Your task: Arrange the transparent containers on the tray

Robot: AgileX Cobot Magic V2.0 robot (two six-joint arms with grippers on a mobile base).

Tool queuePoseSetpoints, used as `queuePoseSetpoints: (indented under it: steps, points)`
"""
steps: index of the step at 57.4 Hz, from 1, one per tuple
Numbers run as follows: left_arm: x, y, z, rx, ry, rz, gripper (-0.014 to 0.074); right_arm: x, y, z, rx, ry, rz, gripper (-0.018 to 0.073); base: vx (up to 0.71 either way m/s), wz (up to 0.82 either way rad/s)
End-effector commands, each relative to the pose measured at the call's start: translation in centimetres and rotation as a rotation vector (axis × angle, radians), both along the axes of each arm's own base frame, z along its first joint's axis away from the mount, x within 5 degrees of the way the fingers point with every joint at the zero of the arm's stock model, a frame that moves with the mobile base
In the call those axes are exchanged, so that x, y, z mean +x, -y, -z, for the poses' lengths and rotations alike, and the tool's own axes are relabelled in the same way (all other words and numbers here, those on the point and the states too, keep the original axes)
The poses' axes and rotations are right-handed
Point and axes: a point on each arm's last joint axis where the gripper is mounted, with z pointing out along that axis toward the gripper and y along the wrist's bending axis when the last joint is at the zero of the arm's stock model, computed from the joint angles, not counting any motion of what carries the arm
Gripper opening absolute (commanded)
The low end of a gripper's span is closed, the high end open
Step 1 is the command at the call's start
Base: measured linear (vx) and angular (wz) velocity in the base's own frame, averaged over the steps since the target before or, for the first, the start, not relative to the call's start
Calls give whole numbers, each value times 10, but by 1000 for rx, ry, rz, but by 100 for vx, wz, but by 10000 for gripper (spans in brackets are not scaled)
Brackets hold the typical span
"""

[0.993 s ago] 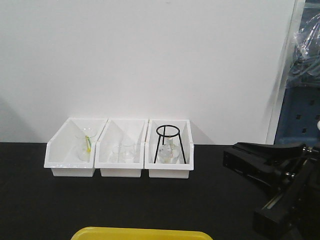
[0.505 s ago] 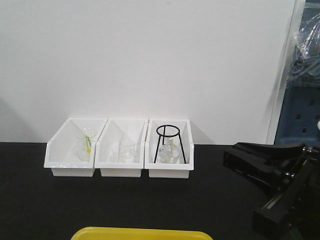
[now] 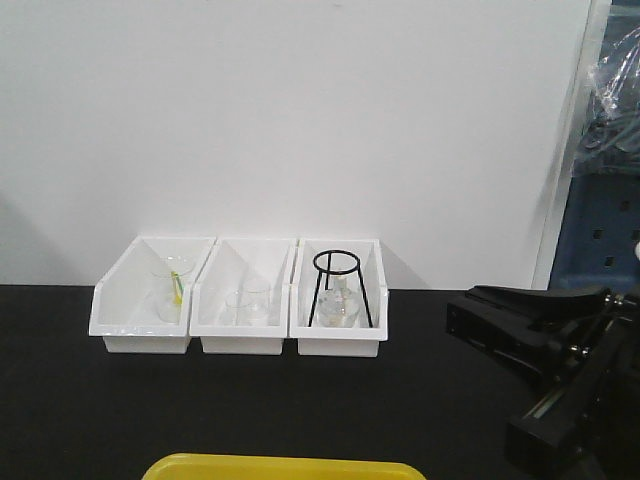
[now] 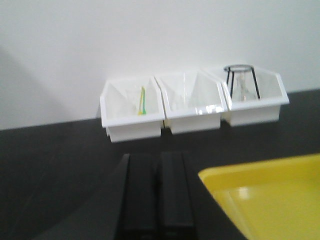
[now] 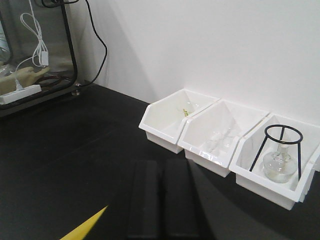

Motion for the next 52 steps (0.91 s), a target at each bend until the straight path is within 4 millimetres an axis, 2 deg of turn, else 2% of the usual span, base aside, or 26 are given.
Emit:
queuePoseSetpoints:
  steps: [1,52]
  points:
    - [1,-1,3,-35,55,-15,-7,0,4,-15,40,55,39,-13,0,0]
    - [1,-1,5,-9,30,-16,-7,0,4,-14,39,53,39,-13,0,0]
